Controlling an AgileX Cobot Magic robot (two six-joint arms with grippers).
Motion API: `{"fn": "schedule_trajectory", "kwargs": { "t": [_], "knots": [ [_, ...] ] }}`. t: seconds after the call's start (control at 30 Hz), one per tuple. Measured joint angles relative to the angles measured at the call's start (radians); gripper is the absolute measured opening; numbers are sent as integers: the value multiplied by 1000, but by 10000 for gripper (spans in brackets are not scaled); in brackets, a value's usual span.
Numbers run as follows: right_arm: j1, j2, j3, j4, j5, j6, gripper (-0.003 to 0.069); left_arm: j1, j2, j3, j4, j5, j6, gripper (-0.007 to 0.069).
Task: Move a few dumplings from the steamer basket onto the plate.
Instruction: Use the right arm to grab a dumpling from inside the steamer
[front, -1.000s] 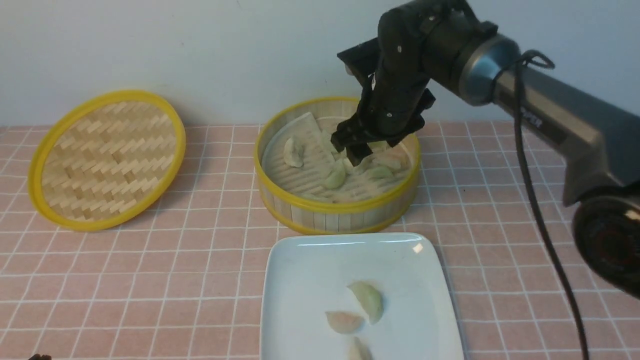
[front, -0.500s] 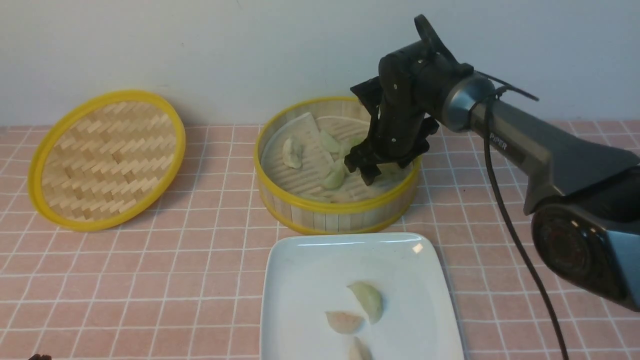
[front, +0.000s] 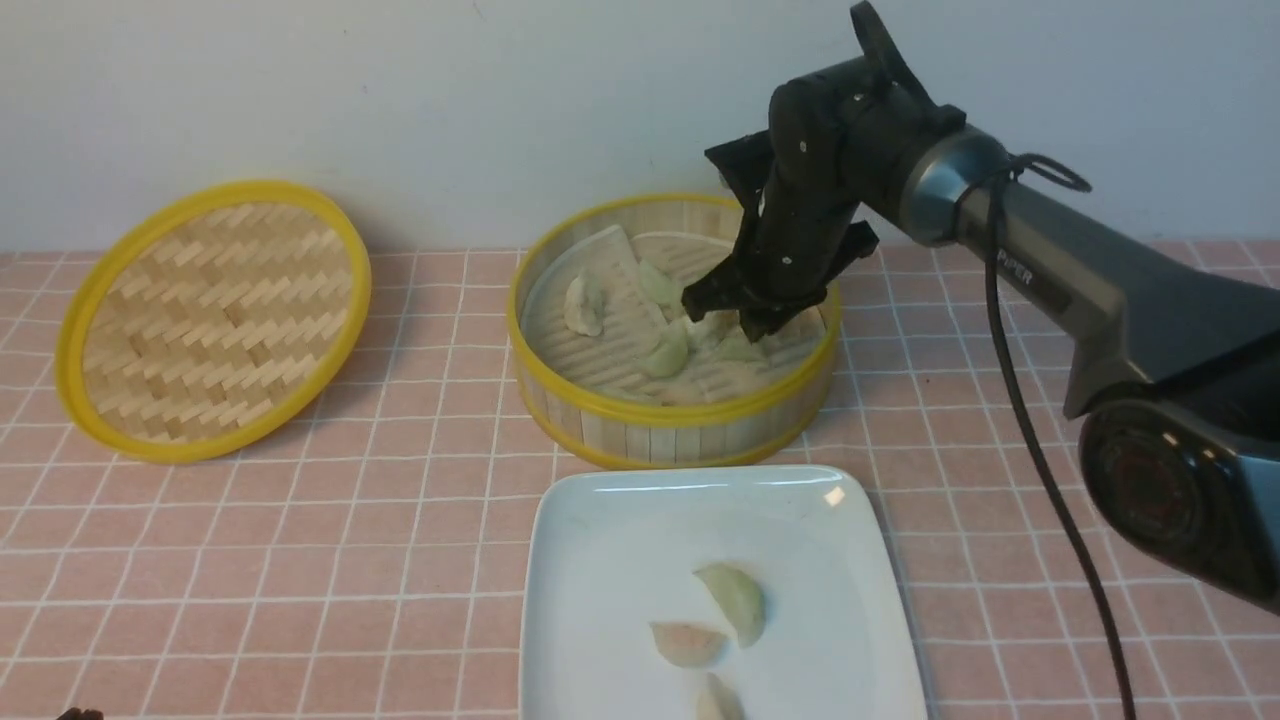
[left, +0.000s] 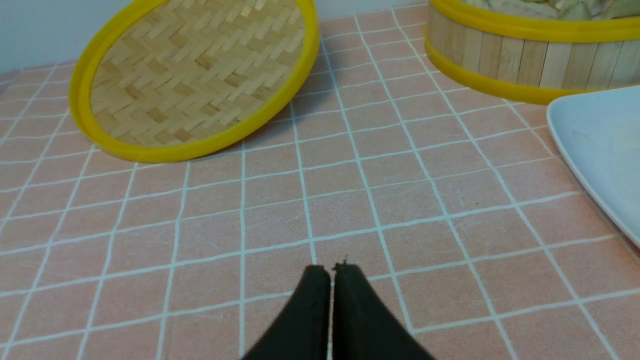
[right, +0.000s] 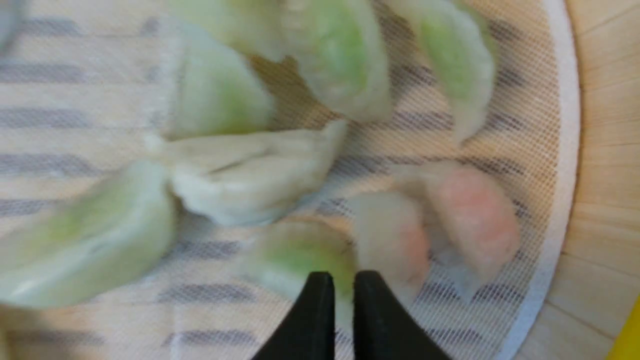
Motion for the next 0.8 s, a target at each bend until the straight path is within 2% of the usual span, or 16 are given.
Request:
{"fn": "schedule_trajectory", "kwargs": {
  "t": [0.17,0.47,0.6,0.7,0.8],
  "knots": [
    [2,-48,2,-1,3,-12,-12,0,0,0,0,0,0,-6],
    [2,-32,2,-6,4,2,-6,0,0,0,0,0,0,-6],
    [2,-16,2,-35,-18,10,57,0,0,0,0,0,0,-6],
    [2,-13,3,-55,-70,31,177,0,0,0,0,0,0,-6],
    [2,-13,3,-56,-95,35,253,0,0,0,0,0,0,-6]
  ]
}}
